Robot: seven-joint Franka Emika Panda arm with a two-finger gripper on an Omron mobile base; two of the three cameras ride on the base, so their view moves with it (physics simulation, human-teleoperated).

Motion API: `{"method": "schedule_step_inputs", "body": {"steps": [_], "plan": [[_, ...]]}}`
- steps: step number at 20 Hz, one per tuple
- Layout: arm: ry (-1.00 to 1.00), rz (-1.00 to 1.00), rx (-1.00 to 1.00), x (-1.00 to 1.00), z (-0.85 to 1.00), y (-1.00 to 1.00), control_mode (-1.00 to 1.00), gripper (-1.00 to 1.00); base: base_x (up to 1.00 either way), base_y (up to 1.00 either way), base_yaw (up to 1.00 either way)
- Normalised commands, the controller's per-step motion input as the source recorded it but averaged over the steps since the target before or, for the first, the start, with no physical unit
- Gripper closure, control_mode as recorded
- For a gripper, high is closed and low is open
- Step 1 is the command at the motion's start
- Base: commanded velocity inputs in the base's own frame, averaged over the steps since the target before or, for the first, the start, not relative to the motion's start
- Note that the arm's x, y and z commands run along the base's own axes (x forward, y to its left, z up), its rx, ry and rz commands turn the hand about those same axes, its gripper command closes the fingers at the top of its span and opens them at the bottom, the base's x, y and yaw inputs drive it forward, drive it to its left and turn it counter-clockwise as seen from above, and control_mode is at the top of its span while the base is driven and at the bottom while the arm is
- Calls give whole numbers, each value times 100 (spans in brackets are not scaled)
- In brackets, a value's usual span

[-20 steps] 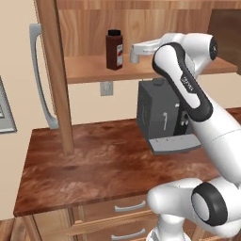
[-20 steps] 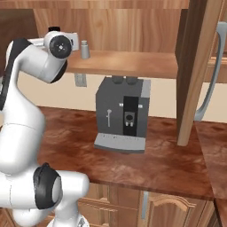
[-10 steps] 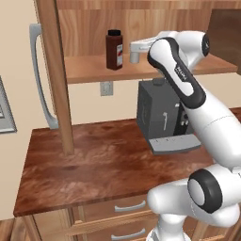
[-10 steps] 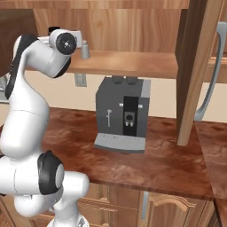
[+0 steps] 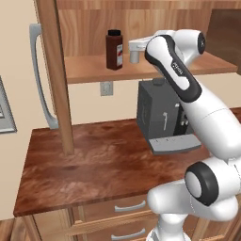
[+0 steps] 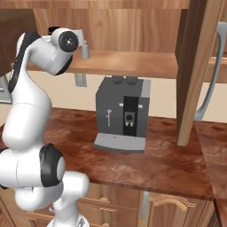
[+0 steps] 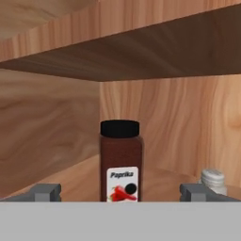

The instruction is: Collect the paprika, mayonnaise, and shaker from the cabinet and place them next to the stove.

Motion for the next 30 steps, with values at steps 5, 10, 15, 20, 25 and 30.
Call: {"method": "schedule_step_inputs", "body": {"steps": [5,10,15,20,25,30], "plan": [[0,1,0,13,-6,11,-100,-100,0,0,0],[0,1,-1,13,-4,19,-100,-100,0,0,0],[0,4,0,24,-3,5,-100,-100,0,0,0],[0,5,0,26,-4,0,-100,-100,0,0,0],[0,4,-1,23,-6,0,-100,-100,0,0,0],[0,2,-1,21,-5,9,-100,-100,0,0,0]]}}
